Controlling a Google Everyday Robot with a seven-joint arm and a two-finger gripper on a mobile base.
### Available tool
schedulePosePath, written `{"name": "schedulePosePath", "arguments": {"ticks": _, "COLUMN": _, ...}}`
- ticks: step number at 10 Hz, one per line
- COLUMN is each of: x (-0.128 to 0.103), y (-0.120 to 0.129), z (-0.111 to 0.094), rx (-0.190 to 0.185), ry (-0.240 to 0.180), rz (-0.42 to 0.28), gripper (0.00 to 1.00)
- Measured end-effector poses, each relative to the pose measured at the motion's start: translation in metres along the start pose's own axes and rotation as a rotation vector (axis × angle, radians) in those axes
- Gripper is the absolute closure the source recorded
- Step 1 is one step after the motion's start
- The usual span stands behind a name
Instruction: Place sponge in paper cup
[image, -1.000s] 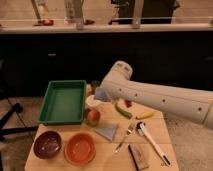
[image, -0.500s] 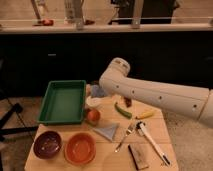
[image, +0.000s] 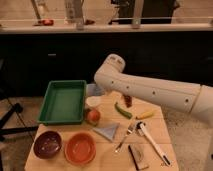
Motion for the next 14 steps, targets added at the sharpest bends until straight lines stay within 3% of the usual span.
{"name": "schedulePosePath", "arguments": {"ticks": 6, "x": 0.002, "y": 0.002, "z": 0.001, "rx": -0.006, "ry": -0.002, "rz": 0.003, "gripper": 1.00}}
{"name": "schedulePosePath", "arguments": {"ticks": 11, "x": 0.000, "y": 0.007, "z": 0.043, "rx": -0.121, "ry": -0.108, "rz": 0.029, "gripper": 1.00}}
{"name": "schedulePosePath", "arguments": {"ticks": 14, "x": -0.004, "y": 0.010, "z": 0.063, "rx": -0.160, "ry": -0.164, "rz": 0.041, "gripper": 1.00}}
